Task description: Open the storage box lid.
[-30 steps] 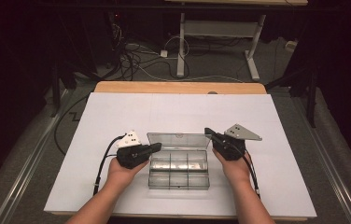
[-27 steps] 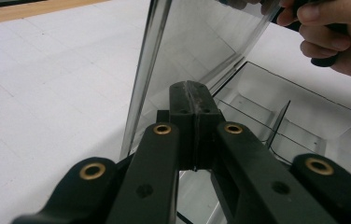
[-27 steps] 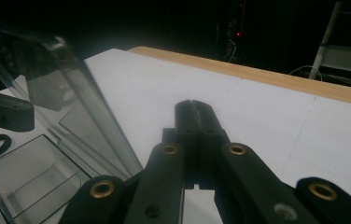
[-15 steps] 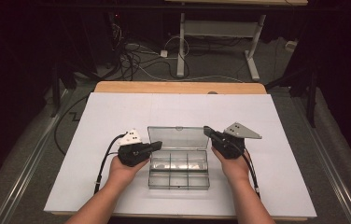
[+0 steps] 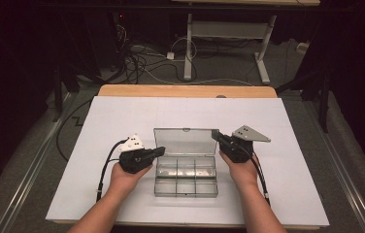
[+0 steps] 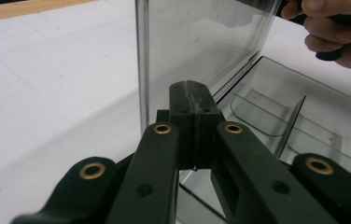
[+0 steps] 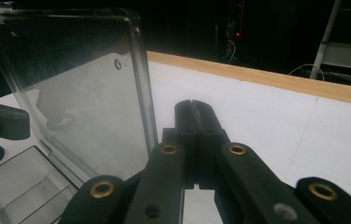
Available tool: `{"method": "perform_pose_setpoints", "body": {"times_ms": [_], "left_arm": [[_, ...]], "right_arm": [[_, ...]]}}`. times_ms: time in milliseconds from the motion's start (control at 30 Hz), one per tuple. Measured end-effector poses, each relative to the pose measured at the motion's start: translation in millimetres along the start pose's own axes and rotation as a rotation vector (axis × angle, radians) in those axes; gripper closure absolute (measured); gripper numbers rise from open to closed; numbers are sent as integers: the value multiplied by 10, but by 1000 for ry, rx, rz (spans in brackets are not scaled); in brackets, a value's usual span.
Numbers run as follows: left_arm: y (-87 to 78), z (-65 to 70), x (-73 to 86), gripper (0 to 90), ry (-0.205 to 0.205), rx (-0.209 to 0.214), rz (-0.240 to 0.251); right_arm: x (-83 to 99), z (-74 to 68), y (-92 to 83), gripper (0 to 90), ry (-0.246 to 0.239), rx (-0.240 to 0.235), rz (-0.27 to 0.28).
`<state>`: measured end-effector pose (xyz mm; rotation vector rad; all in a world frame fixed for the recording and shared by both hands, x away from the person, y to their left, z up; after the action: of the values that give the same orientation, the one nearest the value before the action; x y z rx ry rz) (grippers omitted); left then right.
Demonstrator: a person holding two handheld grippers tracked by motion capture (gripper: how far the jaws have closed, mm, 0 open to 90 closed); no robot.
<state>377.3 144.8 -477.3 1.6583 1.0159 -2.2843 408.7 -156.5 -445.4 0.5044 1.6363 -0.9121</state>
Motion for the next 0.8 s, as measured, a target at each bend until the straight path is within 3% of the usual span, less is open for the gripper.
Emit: {"method": "perform_pose_setpoints", "body": {"times_ms": [267,500,800], "left_arm": [[-128,-86,64,881,5,-41,-9],[-310,-271,53,881,-16,-95,-7],[-172,-383,-40,881,-44,-103,15]], "right_arm": [[5,16,12,900,3,4,-8],[4,25,7,900,5,8,-11],[0,39,24,900,8,9,-13]]}}
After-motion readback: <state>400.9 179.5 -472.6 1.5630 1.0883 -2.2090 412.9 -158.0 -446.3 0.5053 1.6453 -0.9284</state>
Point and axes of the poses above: each handheld gripper's, and its own axes: y roughly forward along the jaws, x roughly out of its underside, z roughly to its right, the point moved 3 cm from there along y, roughly forward along the jaws
